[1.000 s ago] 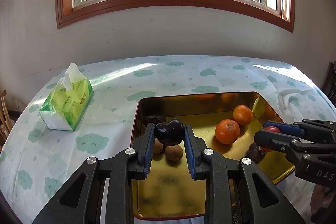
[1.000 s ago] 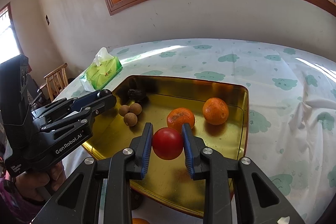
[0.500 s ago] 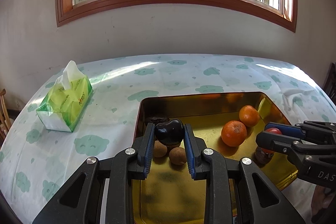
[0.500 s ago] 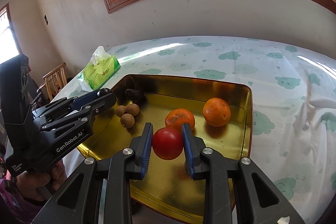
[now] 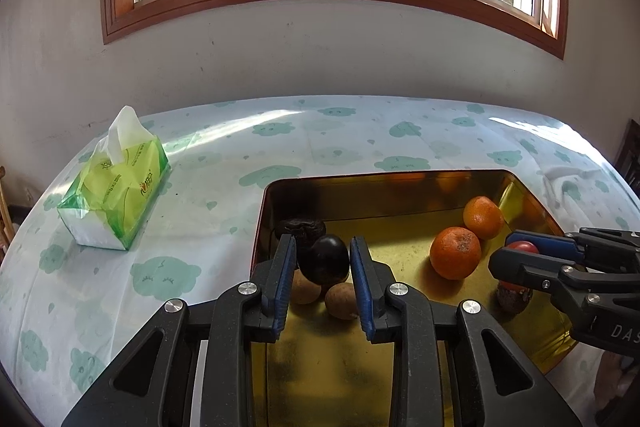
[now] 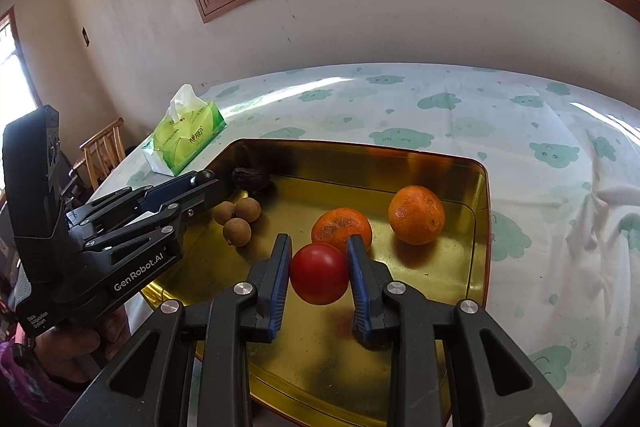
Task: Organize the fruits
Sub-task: 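Lower the red tomato into the tin and open the right tool while the left releases the black fruit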
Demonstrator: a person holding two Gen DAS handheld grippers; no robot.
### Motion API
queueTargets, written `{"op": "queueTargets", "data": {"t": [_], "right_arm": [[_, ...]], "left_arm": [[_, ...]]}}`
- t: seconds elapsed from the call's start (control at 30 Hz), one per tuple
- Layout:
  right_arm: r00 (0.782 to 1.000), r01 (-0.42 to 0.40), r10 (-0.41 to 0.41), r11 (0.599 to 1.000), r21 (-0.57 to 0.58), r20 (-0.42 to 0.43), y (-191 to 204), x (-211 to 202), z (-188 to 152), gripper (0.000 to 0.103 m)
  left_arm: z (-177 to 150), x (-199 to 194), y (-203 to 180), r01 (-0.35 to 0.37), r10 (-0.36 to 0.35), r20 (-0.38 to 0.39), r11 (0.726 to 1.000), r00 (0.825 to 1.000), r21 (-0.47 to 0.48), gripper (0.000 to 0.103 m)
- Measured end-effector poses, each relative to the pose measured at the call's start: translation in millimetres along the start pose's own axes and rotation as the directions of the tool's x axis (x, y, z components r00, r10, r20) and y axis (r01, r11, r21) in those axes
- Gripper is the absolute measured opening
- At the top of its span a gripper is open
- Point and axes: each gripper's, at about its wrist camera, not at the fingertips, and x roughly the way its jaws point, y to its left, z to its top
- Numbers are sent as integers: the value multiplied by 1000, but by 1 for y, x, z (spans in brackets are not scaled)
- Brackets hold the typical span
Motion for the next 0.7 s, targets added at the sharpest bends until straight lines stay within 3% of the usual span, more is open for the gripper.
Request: {"op": "queueTargets", "data": {"t": [0.07,0.13,0.7], "right_arm": [[1000,-3,3,1000,1,12,0,-1,1,29],[1000,-5,5,1000,6,18,-1,-1,1,30],[997,-34,33,999,20,69,-3,-23,-1,38]], "left_arm": [[0,0,-1,5,-6,11,1000,1000,7,56],[-1,-3,-3,3,-4,38,1000,999,16,63],[0,-13,-5,-11,9,56,999,998,32,69]]}}
